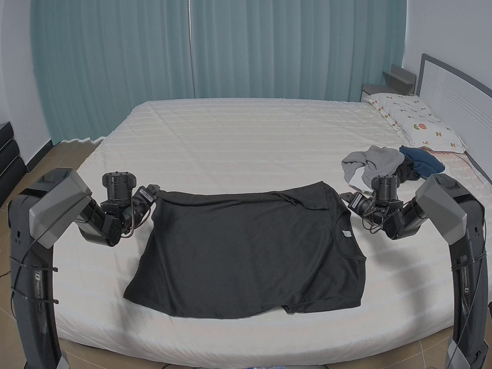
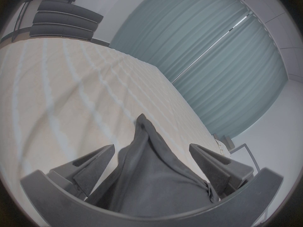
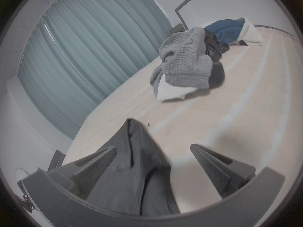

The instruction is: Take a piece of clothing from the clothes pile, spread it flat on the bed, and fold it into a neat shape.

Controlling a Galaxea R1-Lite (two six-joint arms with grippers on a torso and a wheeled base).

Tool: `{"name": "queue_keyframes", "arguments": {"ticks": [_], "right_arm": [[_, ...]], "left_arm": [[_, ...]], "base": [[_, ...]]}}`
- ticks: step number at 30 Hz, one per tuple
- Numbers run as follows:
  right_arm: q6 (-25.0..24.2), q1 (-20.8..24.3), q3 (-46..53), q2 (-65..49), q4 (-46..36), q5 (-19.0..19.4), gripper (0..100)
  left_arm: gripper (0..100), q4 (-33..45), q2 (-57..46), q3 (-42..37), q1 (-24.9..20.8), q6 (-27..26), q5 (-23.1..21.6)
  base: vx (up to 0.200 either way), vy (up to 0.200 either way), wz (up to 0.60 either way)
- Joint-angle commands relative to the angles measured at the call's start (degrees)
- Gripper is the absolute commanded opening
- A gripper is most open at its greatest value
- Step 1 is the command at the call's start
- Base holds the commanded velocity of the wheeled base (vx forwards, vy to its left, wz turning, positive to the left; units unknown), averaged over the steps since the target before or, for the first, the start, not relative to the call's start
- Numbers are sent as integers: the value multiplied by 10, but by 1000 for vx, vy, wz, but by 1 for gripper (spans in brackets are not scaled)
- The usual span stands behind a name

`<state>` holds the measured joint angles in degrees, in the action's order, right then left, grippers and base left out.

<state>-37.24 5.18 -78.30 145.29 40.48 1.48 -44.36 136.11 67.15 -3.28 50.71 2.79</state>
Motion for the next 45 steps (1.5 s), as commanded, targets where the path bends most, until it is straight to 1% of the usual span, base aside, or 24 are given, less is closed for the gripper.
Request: {"name": "queue_keyframes", "arguments": {"ticks": [1,2,4,5,6,7,9,11,12,15,21,25,27,28,30,32,34,37,45], "right_arm": [[-6,29,327,-229,55,87,100],[-6,33,351,-235,57,97,100],[-13,36,370,-236,60,100,100],[-25,40,381,-236,64,100,100],[-31,43,388,-236,65,100,100],[-46,48,402,-232,72,101,100],[-75,52,419,-228,101,107,100],[-82,53,424,-227,113,108,100],[-86,53,431,-229,130,108,100],[-86,58,453,-236,134,108,100],[-88,64,468,-242,136,109,100],[-87,66,468,-242,136,109,100],[-87,72,468,-242,136,108,100],[-87,73,468,-243,136,108,100],[-85,74,468,-241,136,107,100],[-84,74,467,-240,136,107,100],[-85,72,466,-242,136,107,100],[-85,73,464,-242,136,107,100],[-85,73,462,-238,136,107,100]], "left_arm": [[100,-13,-231,-279,-3,17,-55],[100,-13,-250,-308,-4,30,-64],[100,-13,-269,-341,-4,46,-81],[100,-13,-282,-368,-4,55,-96],[100,-13,-285,-377,-4,58,-102],[100,-13,-292,-396,-4,63,-117],[100,-13,-303,-424,-2,70,-141],[100,-13,-306,-431,-2,70,-146],[100,-13,-311,-446,-2,70,-147],[100,-14,-306,-472,-2,68,-151],[100,-14,-294,-476,5,66,-151],[100,-23,-260,-469,6,66,-148],[100,-56,-226,-464,5,66,-142],[100,-59,-224,-464,5,66,-141],[100,-121,-184,-469,5,65,-138],[100,-152,-161,-471,5,65,-129],[100,-167,-144,-469,4,64,-117],[100,-167,-130,-464,-2,63,-105],[100,-168,-117,-449,-4,62,-100]], "base": [[0,0,0],[0,0,0],[0,0,0],[0,0,0],[0,0,0],[0,0,0],[0,0,0],[-200,0,0],[-200,0,0],[-200,0,0],[-200,0,0],[0,0,0],[0,0,0],[0,0,0],[0,0,0],[0,0,0],[0,0,0],[0,0,0],[0,0,0]]}}
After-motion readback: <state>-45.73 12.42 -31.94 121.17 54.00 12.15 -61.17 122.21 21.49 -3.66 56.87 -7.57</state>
